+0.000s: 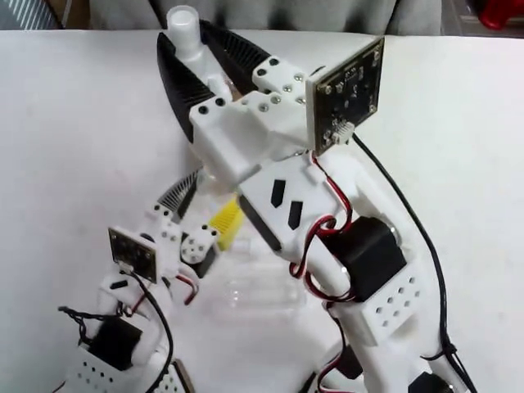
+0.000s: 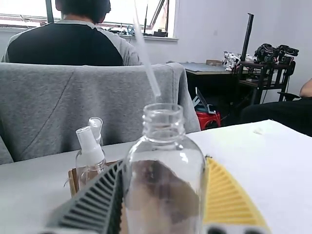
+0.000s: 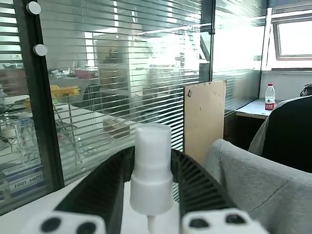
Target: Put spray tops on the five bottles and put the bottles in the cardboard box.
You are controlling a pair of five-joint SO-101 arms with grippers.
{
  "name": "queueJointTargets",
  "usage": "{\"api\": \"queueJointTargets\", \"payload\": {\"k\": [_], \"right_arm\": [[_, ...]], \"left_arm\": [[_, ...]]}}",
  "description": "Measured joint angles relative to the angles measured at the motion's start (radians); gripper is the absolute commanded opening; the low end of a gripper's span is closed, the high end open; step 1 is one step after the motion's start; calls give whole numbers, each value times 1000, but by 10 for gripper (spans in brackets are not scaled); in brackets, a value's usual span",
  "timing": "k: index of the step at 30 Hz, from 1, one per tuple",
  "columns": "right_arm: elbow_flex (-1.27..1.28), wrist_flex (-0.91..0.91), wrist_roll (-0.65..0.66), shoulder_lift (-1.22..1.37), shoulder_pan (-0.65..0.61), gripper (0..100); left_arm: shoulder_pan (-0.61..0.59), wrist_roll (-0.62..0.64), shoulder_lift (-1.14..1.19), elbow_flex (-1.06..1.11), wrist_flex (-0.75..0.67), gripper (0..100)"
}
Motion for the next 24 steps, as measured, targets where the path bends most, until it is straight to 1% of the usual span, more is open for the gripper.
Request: {"api": "queueJointTargets", "payload": {"k": [11,16,20,24], "right_arm": [[0,18,11,0,14,16],[48,18,11,-2,12,16],[98,18,-48,-6,14,16],[153,18,-61,-34,15,16]], "left_arm": [[0,0,0,0,0,24],[0,0,0,0,0,24],[0,0,0,0,0,24],[0,0,0,0,0,24]]}}
